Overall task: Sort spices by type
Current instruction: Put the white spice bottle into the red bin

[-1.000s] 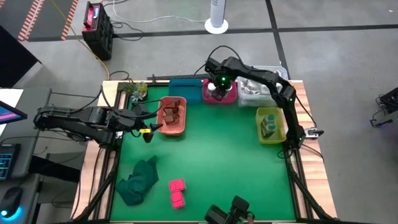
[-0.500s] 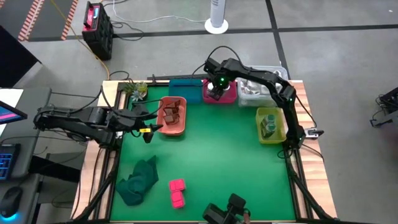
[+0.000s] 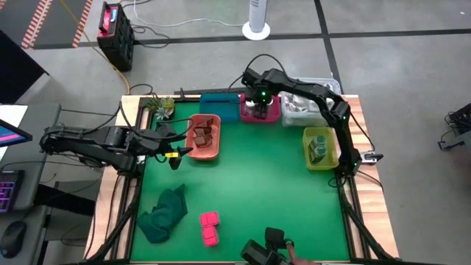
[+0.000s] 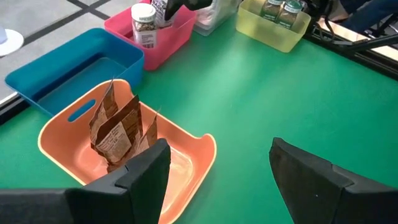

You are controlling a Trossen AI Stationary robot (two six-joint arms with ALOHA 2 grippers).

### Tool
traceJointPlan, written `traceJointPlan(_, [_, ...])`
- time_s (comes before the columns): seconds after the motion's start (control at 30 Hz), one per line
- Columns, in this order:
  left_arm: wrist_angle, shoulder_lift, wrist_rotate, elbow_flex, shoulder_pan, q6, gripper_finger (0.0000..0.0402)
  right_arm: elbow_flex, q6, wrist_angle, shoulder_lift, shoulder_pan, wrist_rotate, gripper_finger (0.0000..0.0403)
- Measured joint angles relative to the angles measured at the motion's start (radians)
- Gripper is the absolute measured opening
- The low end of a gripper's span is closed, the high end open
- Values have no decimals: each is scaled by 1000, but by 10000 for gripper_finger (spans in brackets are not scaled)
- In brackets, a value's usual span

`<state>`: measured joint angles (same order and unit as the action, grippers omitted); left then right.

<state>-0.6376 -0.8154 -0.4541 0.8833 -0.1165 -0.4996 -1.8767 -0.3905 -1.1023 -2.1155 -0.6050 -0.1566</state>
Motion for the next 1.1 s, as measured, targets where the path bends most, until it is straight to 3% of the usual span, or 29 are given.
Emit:
traceJointPlan(0.23, [0, 0, 0, 0, 0, 0, 263, 15, -131, 0, 1, -19, 46, 237])
traceJointPlan(0.67, [-2, -3, -2, 0, 0, -38, 263, 88, -128, 52, 0, -22, 94, 239])
traceJointPlan(1.1, [-2, -2, 75, 0, 0, -65, 263, 88, -80, 36, 1, -26, 110, 291])
